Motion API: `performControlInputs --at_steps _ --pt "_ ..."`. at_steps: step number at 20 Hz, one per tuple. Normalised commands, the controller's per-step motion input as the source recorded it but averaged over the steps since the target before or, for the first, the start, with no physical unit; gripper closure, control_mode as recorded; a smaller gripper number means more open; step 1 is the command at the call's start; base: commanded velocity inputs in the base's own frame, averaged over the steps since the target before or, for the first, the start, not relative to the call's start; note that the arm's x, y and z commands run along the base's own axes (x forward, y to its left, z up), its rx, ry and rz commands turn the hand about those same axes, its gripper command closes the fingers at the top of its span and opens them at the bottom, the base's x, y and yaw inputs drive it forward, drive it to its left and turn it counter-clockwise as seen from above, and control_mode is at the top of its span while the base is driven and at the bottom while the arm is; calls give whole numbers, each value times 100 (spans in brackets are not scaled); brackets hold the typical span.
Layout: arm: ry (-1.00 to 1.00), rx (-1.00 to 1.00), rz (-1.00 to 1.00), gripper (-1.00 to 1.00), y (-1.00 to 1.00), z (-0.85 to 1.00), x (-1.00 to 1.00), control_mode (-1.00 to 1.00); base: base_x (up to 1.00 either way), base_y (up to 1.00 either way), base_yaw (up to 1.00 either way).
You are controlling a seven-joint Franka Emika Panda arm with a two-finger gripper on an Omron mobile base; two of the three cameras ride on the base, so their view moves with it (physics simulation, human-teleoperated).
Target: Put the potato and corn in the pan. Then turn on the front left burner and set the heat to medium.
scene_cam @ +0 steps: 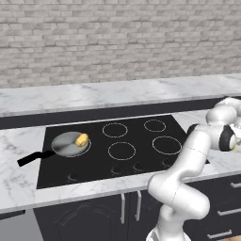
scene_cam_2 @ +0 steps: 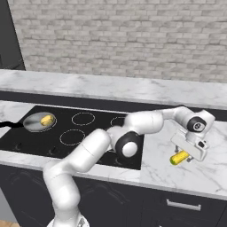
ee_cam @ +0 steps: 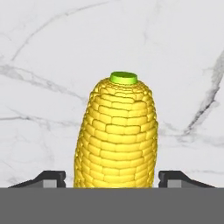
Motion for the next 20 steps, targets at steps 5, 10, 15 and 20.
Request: performControlInputs --at_steps 5,10,15,20 --pt "0 0 0 100 10 0 0 -100 0 0 0" --pt "-2 -13 17 100 69 57 -2 -100 0 0 0" --pt "0 -23 39 100 100 70 -11 -100 0 0 0" --pt "-4 -14 52 100 100 17 -40 -100 0 0 0"
